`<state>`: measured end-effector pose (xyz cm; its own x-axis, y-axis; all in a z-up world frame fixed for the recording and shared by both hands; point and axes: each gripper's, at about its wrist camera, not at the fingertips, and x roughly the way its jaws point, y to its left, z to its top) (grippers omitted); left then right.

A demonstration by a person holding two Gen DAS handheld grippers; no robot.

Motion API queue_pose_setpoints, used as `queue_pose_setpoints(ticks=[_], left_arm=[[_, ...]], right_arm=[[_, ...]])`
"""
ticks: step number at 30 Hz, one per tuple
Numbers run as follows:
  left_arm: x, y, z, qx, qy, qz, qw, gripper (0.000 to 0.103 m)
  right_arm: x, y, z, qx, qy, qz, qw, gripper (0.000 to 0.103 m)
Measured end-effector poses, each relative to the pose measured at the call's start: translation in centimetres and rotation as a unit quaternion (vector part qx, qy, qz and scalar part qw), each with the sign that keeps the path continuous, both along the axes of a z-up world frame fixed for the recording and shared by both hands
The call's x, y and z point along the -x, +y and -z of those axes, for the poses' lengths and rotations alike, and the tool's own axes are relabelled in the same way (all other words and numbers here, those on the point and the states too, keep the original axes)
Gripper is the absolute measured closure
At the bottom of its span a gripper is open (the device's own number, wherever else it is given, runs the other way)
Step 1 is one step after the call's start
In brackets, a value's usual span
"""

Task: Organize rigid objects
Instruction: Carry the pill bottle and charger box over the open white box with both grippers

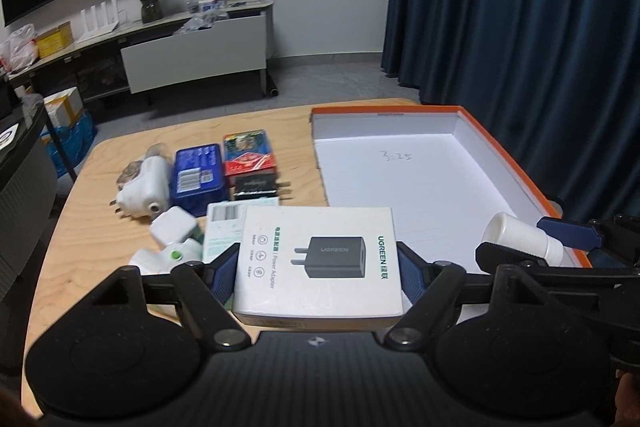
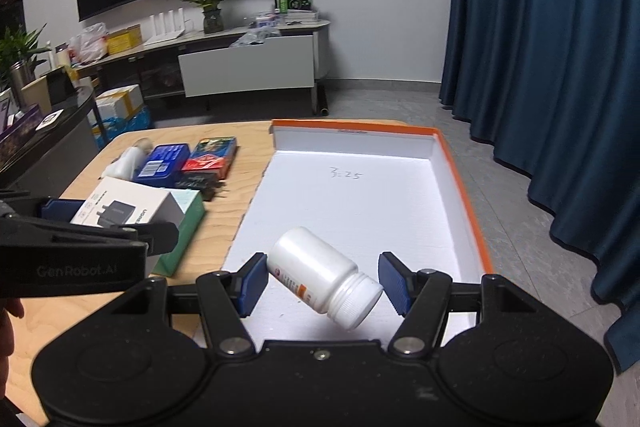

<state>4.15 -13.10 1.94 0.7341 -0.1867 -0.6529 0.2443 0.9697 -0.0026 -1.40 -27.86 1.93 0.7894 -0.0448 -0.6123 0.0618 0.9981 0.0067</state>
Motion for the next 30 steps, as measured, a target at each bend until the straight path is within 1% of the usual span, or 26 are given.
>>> queue_pose_setpoints(ticks=[14, 30], left_arm=[[-1.4, -2.2, -0.5, -0.002, -0.007, 0.019, 0.9998, 0.024], [-3.0, -3.5, -1.0, -0.002, -0.009, 0.026, 0.9996, 0.024]], right_arm=[[-1.0, -2.0, -0.1, 0.000, 0.003, 0.022, 1.000, 0.029], [-4.0, -3.6, -0.3, 0.003, 0.008, 0.035, 0.999, 0.029]])
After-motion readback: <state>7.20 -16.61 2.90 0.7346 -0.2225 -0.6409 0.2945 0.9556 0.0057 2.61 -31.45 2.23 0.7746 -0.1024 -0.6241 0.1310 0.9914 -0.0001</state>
